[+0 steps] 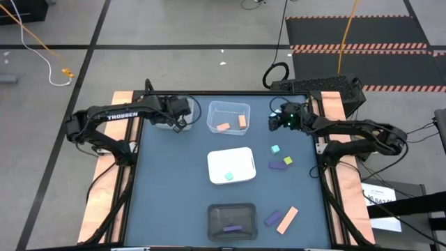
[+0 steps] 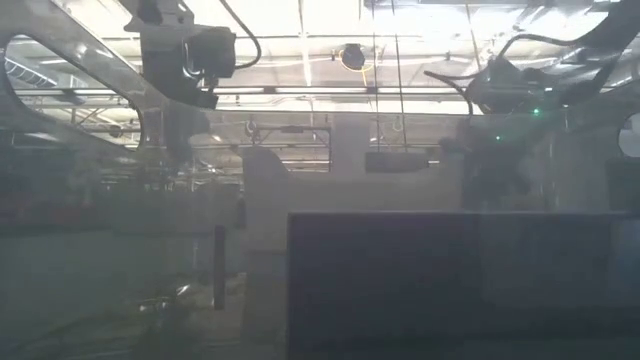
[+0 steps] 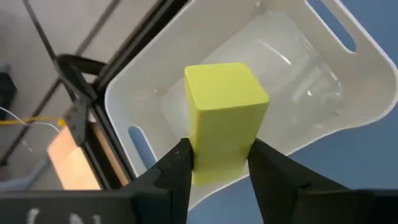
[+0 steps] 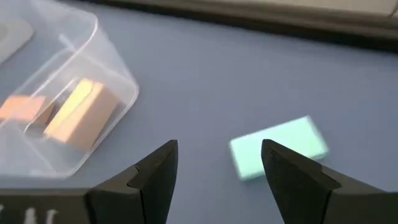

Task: Sort & place blocks by color
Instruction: Put the top light green block into the gray bin, then put the bottom light blue block into the white bin

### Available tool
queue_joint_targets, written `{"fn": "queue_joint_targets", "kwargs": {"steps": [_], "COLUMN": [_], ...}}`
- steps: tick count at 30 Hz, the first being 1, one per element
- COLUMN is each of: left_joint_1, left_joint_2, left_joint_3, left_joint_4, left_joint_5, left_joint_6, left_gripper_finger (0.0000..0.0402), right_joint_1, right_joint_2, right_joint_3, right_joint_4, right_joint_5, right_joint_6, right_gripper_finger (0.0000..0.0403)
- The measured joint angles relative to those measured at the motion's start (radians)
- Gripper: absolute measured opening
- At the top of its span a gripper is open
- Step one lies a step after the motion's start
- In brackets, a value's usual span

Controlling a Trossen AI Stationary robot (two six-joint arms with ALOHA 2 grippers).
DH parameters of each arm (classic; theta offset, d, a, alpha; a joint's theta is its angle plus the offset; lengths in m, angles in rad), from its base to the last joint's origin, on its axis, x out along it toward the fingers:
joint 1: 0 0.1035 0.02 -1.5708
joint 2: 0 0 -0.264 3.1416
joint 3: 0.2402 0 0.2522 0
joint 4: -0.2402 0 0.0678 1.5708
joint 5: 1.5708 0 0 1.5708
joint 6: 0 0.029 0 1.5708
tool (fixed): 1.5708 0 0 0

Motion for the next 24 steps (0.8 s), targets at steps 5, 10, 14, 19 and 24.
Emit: {"fn": "queue_joint_targets", "kwargs": {"steps": [5,10,14,19,24], "left_joint_1": [0.032,0.048,0.049,0.048,0.048], "left_joint_2": [0.000,0.000,0.000,0.000,0.000], "left_joint_3": [0.000,0.000,0.000,0.000,0.000], "left_joint_4": [-0.006,-0.005,-0.006,-0.005,-0.005], "left_joint_5": [0.006,0.006,0.006,0.007,0.007], "left_joint_6": [-0.015,-0.014,-0.023,-0.027,-0.030], "left_gripper_finger": [0.0193,0.0225,0.0223,0.0207,0.0190], "right_joint_1": [0.028,0.102,0.203,0.351,0.476], "right_joint_2": [0.011,-0.023,-0.054,-0.072,-0.072], "right_joint_3": [0.000,0.000,0.000,0.000,0.000], "right_joint_4": [0.005,0.004,-0.049,-0.172,-0.257], "right_joint_5": [-0.019,-0.057,-0.065,0.058,0.115], "right_joint_6": [-0.064,-0.072,-0.030,0.041,0.144], "right_gripper_finger": [0.0224,0.0224,0.0224,0.0224,0.0224]}}
